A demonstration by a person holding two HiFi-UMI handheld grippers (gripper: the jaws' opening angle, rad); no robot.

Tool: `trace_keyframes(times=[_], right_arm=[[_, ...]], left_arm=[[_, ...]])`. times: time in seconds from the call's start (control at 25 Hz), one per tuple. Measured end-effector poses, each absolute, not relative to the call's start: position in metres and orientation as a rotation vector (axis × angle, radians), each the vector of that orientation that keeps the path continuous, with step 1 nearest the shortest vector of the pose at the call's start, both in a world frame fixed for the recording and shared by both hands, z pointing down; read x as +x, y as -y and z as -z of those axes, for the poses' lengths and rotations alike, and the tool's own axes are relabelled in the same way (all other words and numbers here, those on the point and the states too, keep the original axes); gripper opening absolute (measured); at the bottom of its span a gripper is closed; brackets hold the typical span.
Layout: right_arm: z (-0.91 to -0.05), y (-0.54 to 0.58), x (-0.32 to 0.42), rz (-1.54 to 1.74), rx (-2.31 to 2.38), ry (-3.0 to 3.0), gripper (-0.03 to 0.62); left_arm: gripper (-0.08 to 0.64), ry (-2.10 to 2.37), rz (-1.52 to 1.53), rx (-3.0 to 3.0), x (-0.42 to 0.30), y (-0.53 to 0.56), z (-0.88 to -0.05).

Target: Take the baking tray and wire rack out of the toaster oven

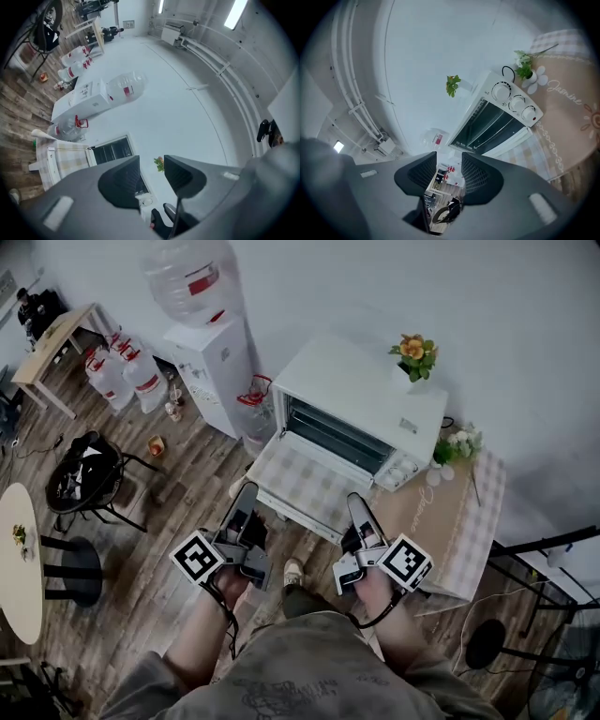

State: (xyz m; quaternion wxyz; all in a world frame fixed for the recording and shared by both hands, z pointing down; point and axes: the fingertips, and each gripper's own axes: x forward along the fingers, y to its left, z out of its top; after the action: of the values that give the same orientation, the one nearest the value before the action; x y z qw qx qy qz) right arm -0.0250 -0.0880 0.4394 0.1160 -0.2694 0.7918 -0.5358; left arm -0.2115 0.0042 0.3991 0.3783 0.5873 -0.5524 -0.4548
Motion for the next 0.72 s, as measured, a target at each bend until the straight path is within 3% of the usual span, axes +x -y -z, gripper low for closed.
trace_keyframes(times=[0.72], right_arm=[[-0.498, 0.2, -0.031, 1.641, -1.0, -1.95, 0.166]], left_arm=[[0.161, 1.248, 1.01, 1.481, -0.241, 0.162, -0.455]])
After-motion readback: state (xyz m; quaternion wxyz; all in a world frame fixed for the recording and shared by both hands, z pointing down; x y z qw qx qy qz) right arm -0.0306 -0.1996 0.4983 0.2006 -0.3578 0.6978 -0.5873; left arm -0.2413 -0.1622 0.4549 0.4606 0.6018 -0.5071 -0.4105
